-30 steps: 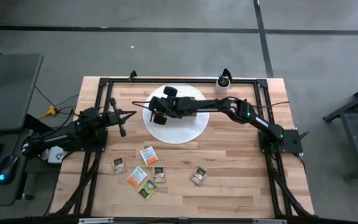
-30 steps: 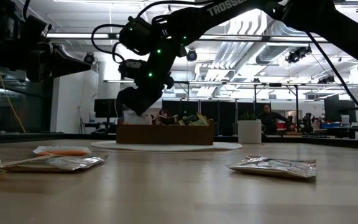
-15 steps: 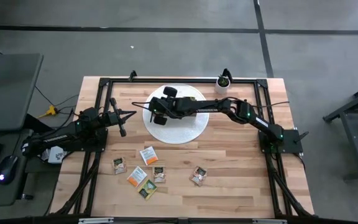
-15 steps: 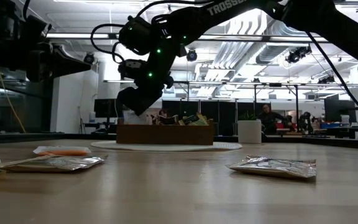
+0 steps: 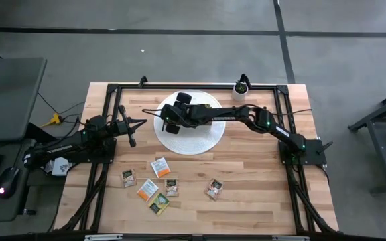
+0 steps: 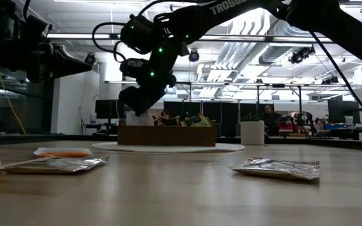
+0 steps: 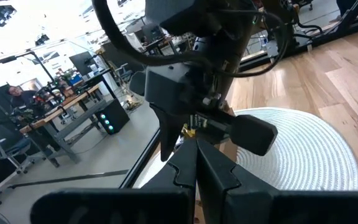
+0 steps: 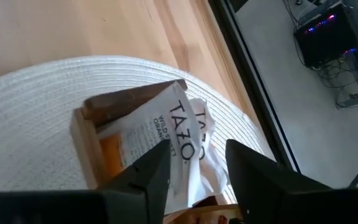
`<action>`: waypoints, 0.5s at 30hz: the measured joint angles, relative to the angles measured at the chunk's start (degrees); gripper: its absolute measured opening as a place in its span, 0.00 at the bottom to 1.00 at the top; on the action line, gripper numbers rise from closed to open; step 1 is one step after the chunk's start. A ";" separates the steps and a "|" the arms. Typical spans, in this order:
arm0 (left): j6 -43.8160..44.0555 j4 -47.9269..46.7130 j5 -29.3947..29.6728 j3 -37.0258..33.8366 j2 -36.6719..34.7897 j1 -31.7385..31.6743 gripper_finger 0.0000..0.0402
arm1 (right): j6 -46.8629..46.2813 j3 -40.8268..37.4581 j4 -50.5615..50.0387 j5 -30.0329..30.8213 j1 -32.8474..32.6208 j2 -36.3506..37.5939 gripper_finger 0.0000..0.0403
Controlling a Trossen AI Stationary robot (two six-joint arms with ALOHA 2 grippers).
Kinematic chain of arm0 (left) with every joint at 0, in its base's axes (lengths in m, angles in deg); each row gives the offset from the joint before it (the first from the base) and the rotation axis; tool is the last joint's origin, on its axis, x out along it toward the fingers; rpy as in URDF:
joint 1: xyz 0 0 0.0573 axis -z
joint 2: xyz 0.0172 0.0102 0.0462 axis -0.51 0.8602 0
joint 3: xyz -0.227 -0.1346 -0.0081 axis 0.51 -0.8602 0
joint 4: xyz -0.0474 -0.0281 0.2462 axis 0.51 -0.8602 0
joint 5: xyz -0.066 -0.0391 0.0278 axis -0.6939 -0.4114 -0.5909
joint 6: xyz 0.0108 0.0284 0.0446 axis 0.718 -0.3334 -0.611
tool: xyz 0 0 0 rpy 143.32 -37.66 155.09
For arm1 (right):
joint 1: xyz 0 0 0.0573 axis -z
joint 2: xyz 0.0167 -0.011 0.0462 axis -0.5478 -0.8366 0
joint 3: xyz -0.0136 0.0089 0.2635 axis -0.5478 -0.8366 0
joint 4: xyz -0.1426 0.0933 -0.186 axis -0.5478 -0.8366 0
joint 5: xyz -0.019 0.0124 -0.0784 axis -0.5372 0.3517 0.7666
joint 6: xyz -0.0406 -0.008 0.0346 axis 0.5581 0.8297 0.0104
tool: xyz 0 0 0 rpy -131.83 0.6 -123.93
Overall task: Pick & Place Tea
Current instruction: Put the brown tea bag into the middle section of the wooden organizer
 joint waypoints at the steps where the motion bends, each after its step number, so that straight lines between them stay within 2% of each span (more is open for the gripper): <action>1: -0.02 0.00 0.00 0.00 0.00 0.00 0.00 | 0.00 0.00 -0.12 -0.29 -0.08 0.12 0.38; 9: -0.02 0.01 -0.02 0.02 0.00 0.00 0.00 | -2.63 0.22 -3.54 -1.28 -1.58 4.44 0.41; 11: -0.01 0.00 -0.04 0.01 0.00 0.00 0.00 | -5.71 0.23 -7.52 -3.65 -2.12 6.11 0.42; 15: 0.00 0.00 -0.04 0.00 0.00 0.00 0.00 | -13.84 0.22 -16.11 -13.15 -3.22 8.75 0.42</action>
